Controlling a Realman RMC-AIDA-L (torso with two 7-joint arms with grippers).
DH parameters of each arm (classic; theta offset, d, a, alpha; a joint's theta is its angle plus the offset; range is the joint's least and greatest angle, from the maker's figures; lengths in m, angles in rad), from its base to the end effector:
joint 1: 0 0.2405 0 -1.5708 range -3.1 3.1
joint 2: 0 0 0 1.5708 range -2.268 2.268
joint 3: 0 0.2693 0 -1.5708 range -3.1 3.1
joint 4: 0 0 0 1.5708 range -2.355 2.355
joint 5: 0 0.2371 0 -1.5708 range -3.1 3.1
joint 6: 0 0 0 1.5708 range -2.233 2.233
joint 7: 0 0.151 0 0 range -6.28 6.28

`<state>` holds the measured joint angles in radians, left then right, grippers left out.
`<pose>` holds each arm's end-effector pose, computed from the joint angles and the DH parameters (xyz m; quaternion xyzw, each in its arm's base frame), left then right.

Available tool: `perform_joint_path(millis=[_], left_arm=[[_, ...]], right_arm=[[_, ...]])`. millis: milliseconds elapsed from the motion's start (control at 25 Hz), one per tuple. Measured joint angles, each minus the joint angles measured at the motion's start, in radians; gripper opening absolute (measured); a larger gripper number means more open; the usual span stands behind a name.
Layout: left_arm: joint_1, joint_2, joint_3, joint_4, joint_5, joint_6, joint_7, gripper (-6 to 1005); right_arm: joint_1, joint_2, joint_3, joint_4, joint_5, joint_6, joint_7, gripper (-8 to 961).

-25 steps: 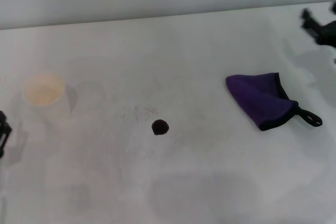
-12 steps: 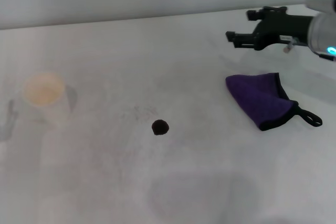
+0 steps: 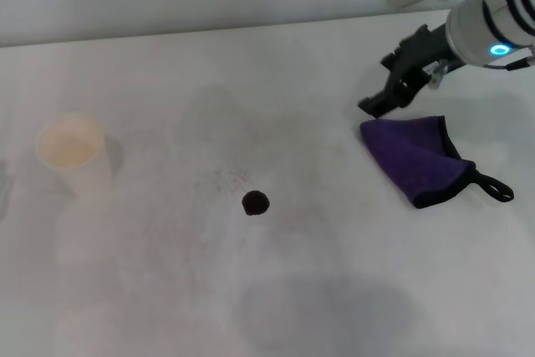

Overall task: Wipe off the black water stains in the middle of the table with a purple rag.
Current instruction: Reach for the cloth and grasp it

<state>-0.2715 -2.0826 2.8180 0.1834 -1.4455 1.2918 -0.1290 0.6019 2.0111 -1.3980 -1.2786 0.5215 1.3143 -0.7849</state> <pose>-0.4020 0.2763 -0.0408 -0.6405 -0.2969 -0.2850 0.6484 0.2051 0.4277 0.0107 -0.9252 0.2128 -0.1777 0.2590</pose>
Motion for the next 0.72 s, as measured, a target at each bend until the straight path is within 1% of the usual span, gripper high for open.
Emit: perform_joint_path(millis=[120,240,520,720], left_arm=[[0.000,0.000,0.001,0.000,0.001,-0.001,0.000,861],[0.002,-0.001,0.006,0.000,0.005,0.001,0.006,862],[0.007,-0.004,0.002,0.003,0.002,0.003,0.003,861],[-0.003,-0.004,0.004,0.005,0.004,0.000,0.000,861]], right_arm=[[0.019,0.001,-0.066,0.014,-0.081,0.036,0.064,800],[0.017,0.002,-0.102,0.037,-0.109,0.040,0.089,798],[0.020,0.000,-0.098,0.149,-0.158,0.036,0.127,796],[0.028,0.000,-0.098,0.214,-0.168,0.008,0.127,793]])
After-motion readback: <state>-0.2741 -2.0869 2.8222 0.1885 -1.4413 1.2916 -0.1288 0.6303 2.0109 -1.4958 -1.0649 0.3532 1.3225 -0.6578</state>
